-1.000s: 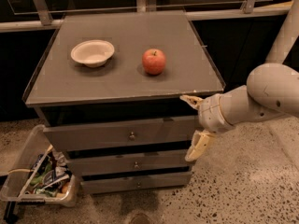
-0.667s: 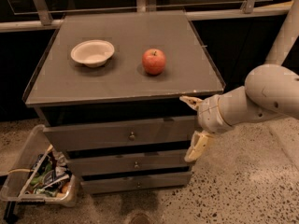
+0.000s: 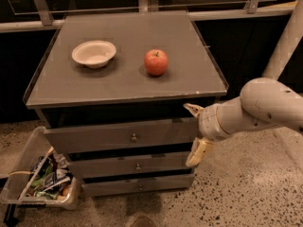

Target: Open top drawer

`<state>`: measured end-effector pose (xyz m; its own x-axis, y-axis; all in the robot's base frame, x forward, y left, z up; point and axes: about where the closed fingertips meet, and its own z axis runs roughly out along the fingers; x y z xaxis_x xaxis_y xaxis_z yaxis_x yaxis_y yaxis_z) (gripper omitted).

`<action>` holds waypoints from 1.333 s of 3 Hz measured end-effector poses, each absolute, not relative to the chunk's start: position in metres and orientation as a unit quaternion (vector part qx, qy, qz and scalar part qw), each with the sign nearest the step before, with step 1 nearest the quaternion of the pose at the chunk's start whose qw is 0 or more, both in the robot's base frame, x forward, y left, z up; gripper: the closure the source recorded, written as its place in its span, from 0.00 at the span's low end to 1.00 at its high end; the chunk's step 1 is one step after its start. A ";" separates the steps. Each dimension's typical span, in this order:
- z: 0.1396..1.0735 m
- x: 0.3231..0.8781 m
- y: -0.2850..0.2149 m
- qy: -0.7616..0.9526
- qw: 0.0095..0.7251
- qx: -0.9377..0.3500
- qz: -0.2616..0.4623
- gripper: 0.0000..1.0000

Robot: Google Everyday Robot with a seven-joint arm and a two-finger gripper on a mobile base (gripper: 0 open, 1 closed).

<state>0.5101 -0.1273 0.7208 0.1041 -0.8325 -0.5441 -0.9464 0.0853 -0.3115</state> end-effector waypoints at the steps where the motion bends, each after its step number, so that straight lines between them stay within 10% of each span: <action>1: 0.701 0.518 -0.130 0.669 0.319 -0.667 0.076 0.00; 4: 0.664 0.555 -0.128 0.666 0.327 -0.666 0.073 0.00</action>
Offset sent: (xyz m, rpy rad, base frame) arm 0.0344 -0.0099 -0.0549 -0.0395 -0.0326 -0.0565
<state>0.5553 -0.1282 0.6640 0.1024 -0.8396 -0.5334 -0.9356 0.1008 -0.3384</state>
